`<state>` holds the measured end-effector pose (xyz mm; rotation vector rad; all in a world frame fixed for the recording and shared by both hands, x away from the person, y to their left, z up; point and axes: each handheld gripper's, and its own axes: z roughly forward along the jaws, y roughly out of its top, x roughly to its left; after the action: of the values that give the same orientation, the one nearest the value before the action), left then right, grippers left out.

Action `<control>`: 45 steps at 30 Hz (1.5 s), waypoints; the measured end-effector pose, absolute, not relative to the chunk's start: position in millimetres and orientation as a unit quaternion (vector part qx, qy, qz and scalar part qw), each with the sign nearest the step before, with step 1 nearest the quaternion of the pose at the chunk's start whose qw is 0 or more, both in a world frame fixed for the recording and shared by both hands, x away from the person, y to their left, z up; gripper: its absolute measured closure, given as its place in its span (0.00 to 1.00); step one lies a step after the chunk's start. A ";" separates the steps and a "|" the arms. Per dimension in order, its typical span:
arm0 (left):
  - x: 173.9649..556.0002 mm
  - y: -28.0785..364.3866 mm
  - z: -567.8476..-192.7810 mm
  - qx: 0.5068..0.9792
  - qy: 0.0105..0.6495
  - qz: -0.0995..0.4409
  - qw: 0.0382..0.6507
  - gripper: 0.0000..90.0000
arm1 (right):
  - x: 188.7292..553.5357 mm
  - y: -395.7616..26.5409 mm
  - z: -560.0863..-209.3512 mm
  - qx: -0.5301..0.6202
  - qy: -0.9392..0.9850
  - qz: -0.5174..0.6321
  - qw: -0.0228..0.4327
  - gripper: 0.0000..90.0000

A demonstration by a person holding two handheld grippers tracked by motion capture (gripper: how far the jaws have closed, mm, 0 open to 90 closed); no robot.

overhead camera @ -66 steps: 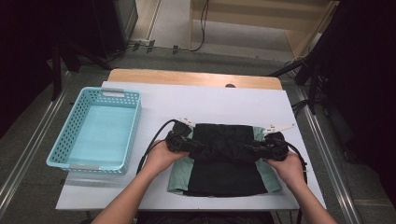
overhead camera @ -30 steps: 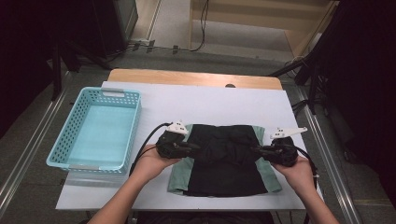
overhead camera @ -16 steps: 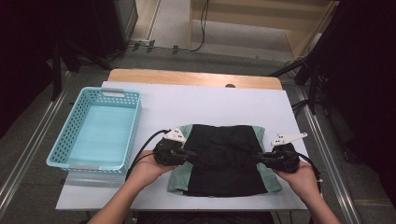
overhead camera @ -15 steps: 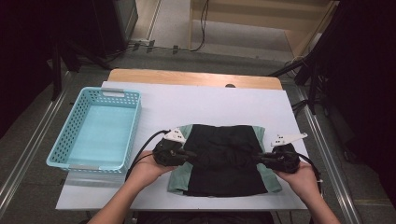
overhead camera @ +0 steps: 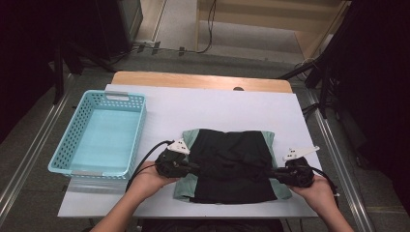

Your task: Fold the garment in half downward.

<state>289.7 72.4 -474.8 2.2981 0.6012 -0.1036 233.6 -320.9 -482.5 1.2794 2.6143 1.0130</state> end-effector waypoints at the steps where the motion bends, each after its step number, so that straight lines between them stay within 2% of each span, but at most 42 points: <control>1: 289.0 73.0 -475.4 0.898 0.235 -0.040 0.370 0.95 | 233.2 -320.9 -484.0 0.417 0.848 0.326 0.025 0.92; 7: 283.9 74.6 -480.4 0.907 0.228 -0.043 0.353 0.91 | 229.8 -318.7 -489.9 0.410 0.854 0.320 0.014 0.89; 20: 277.8 78.0 -487.5 0.910 0.226 -0.058 0.342 0.82 | 213.6 -321.2 -492.4 0.388 0.862 0.325 0.012 0.71; 27: 270.7 84.9 -487.6 0.916 0.226 -0.057 0.327 0.79 | 203.4 -324.4 -493.8 0.377 0.869 0.319 0.015 0.65; 34: 271.4 91.4 -486.8 0.914 0.238 -0.063 0.322 0.76 | 199.7 -333.7 -493.2 0.394 0.865 0.310 0.019 0.54; 40: 271.7 93.7 -480.0 0.904 0.247 -0.067 0.342 0.73 | 199.4 -341.0 -487.4 0.407 0.849 0.337 0.022 0.52; 45: 271.3 94.9 -471.3 0.893 0.257 -0.068 0.362 0.65 | 198.6 -338.4 -482.8 0.410 0.842 0.348 0.031 0.52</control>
<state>271.3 94.9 -471.3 2.3009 0.6627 -0.1738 198.6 -338.4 -482.8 1.2633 2.5954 1.0726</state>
